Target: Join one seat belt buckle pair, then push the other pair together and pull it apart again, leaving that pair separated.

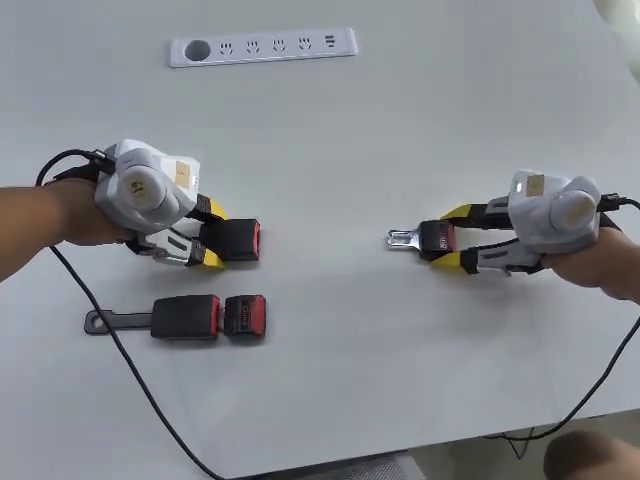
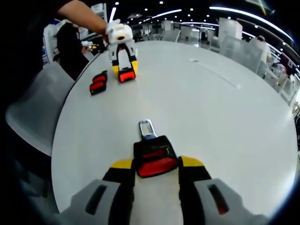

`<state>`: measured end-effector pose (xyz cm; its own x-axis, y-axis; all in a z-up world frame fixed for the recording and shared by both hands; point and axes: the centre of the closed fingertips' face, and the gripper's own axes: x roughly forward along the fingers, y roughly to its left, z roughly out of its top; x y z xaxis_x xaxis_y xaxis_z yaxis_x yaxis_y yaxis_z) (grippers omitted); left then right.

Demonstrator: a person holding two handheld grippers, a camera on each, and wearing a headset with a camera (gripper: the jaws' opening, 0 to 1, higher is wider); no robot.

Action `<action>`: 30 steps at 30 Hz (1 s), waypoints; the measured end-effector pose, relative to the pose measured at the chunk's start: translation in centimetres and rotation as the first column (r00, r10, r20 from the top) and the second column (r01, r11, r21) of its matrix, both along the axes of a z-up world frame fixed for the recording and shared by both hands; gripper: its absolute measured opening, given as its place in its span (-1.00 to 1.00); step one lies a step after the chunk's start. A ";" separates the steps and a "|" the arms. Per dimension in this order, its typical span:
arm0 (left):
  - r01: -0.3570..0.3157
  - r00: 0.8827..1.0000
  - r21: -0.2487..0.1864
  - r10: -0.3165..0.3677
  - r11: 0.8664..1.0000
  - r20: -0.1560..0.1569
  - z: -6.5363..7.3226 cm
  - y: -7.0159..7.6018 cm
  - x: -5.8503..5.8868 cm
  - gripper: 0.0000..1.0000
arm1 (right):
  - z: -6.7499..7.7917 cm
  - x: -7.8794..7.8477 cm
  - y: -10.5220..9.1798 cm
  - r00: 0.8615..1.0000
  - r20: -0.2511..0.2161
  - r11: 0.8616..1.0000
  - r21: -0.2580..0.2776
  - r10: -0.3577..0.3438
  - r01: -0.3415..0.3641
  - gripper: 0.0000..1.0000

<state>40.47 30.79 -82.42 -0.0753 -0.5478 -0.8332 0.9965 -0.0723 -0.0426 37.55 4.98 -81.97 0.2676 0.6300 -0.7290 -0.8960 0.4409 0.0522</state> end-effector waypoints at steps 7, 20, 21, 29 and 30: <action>0.009 1.000 0.011 -0.009 1.000 0.005 -0.1 0.0 0.0 -0.31 | -0.2 0.0 0.0 1.000 0.004 1.000 -0.004 0.017 -0.017 -0.26; -0.071 0.997 0.017 0.072 0.997 -0.029 1.3 -0.8 0.2 0.17 | 0.6 0.5 1.2 1.000 0.028 1.000 0.021 -0.008 0.008 0.11; -0.083 0.996 0.014 0.083 0.996 -0.035 1.5 -0.8 0.2 0.22 | 0.8 0.7 1.2 0.999 0.037 1.000 0.021 -0.019 0.018 0.19; -0.275 0.962 -0.078 0.274 0.958 -0.022 3.8 0.3 1.0 0.56 | 2.6 1.7 1.8 0.978 0.143 0.989 0.009 -0.149 0.149 0.57; -0.307 0.952 -0.098 0.306 0.947 -0.023 4.3 0.6 1.1 0.59 | 2.8 1.6 1.9 0.976 0.150 0.987 0.014 -0.159 0.158 0.65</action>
